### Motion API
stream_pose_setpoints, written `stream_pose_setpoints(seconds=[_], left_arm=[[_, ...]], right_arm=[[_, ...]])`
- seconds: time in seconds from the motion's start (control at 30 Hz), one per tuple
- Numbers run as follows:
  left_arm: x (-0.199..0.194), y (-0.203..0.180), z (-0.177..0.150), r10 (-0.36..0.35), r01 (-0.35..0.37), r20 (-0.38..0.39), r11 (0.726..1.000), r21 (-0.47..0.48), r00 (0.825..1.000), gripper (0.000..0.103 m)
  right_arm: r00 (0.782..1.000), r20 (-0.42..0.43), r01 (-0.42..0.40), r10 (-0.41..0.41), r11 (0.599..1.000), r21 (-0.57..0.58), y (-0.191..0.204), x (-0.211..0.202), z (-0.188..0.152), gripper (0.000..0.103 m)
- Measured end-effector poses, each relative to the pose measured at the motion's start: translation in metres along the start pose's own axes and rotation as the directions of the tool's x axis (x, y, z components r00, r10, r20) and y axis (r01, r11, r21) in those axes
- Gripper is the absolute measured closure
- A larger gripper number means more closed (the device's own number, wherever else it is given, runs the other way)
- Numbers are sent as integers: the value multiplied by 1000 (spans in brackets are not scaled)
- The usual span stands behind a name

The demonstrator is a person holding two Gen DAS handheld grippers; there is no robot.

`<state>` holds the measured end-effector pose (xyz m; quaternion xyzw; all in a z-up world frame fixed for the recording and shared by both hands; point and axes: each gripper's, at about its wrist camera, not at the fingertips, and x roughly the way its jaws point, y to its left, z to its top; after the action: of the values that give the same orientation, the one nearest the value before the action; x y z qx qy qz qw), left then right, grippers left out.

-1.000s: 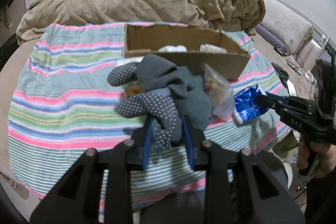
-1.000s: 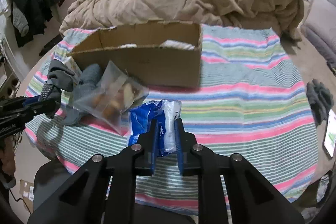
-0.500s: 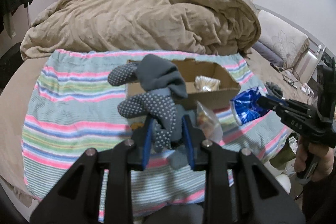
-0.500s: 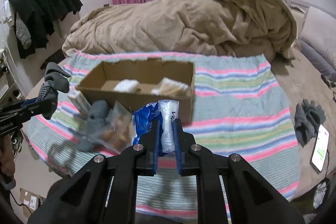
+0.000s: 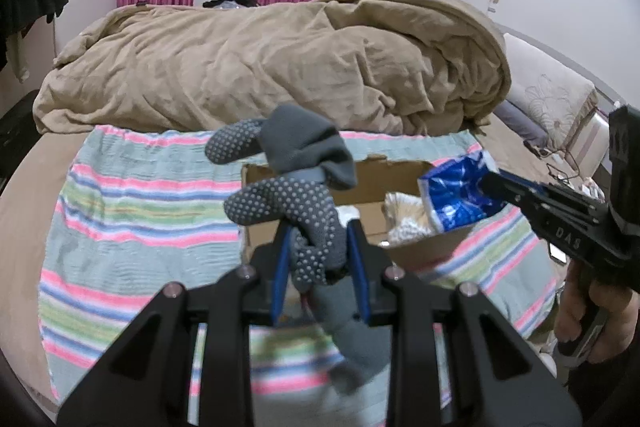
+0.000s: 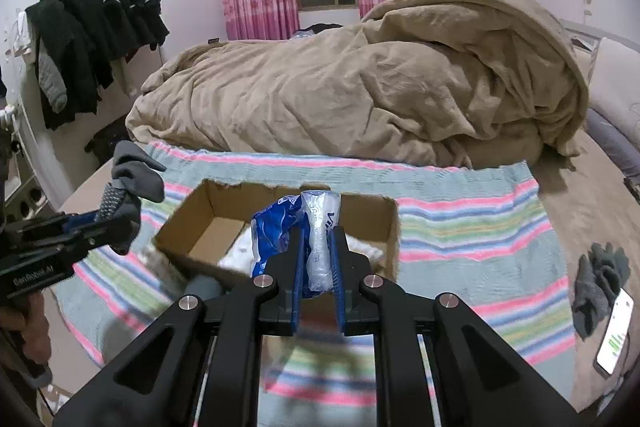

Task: Organize objects
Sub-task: 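Carry the gloves and blue packet into the box and release both, then grasp the white cartoon tissue box with the left tool while the right tool grasps the clear snack bag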

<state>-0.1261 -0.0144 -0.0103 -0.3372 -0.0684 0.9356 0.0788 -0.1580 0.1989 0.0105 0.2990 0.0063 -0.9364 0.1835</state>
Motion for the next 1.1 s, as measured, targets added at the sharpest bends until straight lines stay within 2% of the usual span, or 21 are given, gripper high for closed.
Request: stream_pose_setpoints(seconds=[0.27, 0.53, 0.63, 0.7, 0.77, 0.8, 0.87, 0.9, 0.93, 1.0, 1.1], left_arm=[[48, 11, 8, 12, -12, -44, 1000, -4, 999, 75], [97, 15, 4, 4, -4, -141, 1000, 1, 990, 75], [111, 17, 1, 37, -39, -185, 999, -8, 982, 71], [112, 17, 1, 34, -38, -190, 999, -20, 981, 68], [109, 15, 2, 40, -45, -186, 999, -19, 982, 61], [106, 14, 2, 46, -50, -182, 999, -18, 982, 60], [99, 13, 4, 51, -55, -175, 998, -18, 983, 48], [94, 14, 4, 46, -51, -165, 998, -24, 985, 36], [87, 15, 5, 40, -45, -149, 998, -35, 988, 33], [76, 15, 6, 41, -47, -135, 998, -39, 990, 33], [60, 15, 6, 51, -55, -116, 998, -34, 992, 33]], right_arm=[[999, -39, -17, 18, 1000, 13, 4, 52, 10, 89], [990, -138, 7, -1, 999, 40, 0, 107, -5, 89], [987, -160, 31, -23, 998, 45, -1, 116, -9, 88], [986, -166, 44, -34, 998, 55, -3, 117, -11, 85], [985, -167, 41, -31, 997, 59, -4, 117, -12, 80], [985, -169, 40, -29, 997, 64, -4, 116, -12, 68], [987, -159, 14, 0, 996, 87, -6, 110, -11, 53], [988, -153, 7, 7, 996, 91, -6, 107, -10, 50], [989, -147, 9, 4, 996, 87, -4, 103, -9, 48], [991, -132, 16, -6, 997, 76, -1, 94, -7, 40], [993, -117, 12, -3, 997, 79, 2, 80, -6, 39]])
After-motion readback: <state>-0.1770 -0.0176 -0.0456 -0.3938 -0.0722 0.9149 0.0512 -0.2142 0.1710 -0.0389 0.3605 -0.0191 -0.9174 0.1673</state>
